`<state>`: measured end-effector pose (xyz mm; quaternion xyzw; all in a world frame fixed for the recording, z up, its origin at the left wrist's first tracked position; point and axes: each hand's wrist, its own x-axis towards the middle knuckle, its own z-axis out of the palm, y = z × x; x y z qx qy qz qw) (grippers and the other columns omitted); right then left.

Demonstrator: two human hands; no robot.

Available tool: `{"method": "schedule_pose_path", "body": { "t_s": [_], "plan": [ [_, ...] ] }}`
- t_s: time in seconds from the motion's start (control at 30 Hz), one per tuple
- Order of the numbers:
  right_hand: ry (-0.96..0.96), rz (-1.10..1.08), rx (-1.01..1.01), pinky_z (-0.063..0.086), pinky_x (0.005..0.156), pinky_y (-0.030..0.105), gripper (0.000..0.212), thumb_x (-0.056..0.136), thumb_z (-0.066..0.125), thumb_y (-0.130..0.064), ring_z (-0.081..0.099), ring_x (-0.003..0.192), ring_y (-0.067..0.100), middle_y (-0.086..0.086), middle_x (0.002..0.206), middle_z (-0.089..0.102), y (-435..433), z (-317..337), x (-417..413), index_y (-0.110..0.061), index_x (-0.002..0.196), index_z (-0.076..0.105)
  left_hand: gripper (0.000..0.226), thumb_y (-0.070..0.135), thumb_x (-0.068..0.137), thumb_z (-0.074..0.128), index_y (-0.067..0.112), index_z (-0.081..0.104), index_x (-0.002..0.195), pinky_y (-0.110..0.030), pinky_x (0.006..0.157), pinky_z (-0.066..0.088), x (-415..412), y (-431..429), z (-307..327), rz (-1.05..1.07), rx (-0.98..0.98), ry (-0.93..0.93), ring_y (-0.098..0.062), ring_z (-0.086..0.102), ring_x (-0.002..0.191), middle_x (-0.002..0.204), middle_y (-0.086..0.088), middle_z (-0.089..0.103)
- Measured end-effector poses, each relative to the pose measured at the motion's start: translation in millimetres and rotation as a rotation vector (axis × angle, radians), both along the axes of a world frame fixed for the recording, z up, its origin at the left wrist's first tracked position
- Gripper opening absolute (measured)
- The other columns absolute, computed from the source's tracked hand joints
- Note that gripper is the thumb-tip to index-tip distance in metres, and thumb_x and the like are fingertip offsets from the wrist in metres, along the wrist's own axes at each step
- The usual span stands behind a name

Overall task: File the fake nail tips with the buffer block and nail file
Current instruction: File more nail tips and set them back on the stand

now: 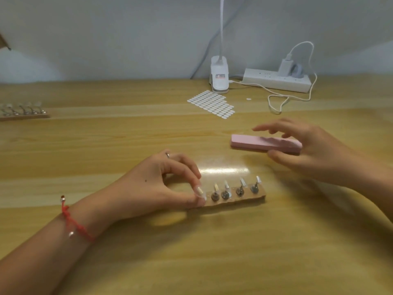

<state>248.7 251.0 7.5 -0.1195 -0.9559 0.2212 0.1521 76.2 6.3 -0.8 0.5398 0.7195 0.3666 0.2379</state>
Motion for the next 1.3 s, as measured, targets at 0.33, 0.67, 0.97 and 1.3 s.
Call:
{"method": "schedule_pose_path", "body": {
  "t_s": [0.33,0.67,0.97,1.3],
  "plan": [
    [0.057,0.01,0.088,0.038,0.088,0.024,0.028,0.093,0.063,-0.017,0.056,0.103,0.013,-0.002,0.112,0.065,8.4,-20.8,-7.3,-0.026,0.118,0.071,0.04,0.068,0.06,0.061,0.043,0.059,0.092,-0.014,0.091,0.029,27.3,2.0,-5.0,0.144,0.091,0.36,0.001,0.047,0.109,0.111,0.032,0.05],
    [0.122,0.013,0.101,0.046,0.089,0.034,0.03,0.093,0.064,-0.014,0.059,0.105,0.017,0.0,0.112,0.063,7.5,-20.9,-6.7,-0.027,0.118,0.07,0.009,0.044,0.068,0.071,0.038,0.067,0.073,-0.023,0.088,0.03,40.3,12.7,-7.9,0.178,0.218,0.405,-0.003,0.055,0.096,0.083,0.026,0.065],
    [0.2,0.034,0.108,0.047,0.089,0.034,0.032,0.09,0.065,-0.011,0.057,0.106,0.018,0.001,0.113,0.062,-4.6,-12.3,-5.0,-0.026,0.119,0.068,0.009,0.038,0.07,0.069,0.037,0.06,0.073,-0.031,0.087,0.036,42.5,14.2,-7.0,0.122,0.221,0.402,-0.003,0.055,0.093,0.082,0.022,0.065],
    [0.403,0.252,0.179,0.043,0.096,0.015,0.045,0.095,0.049,-0.011,0.053,0.117,0.008,-0.001,0.123,0.053,-48.0,5.0,2.3,-0.032,0.135,0.053,0.009,0.034,0.071,0.075,0.032,0.073,0.079,-0.006,0.071,0.043,33.1,13.3,-7.8,0.297,0.462,-0.024,0.002,0.065,0.085,0.086,0.019,0.07]
  ]
}}
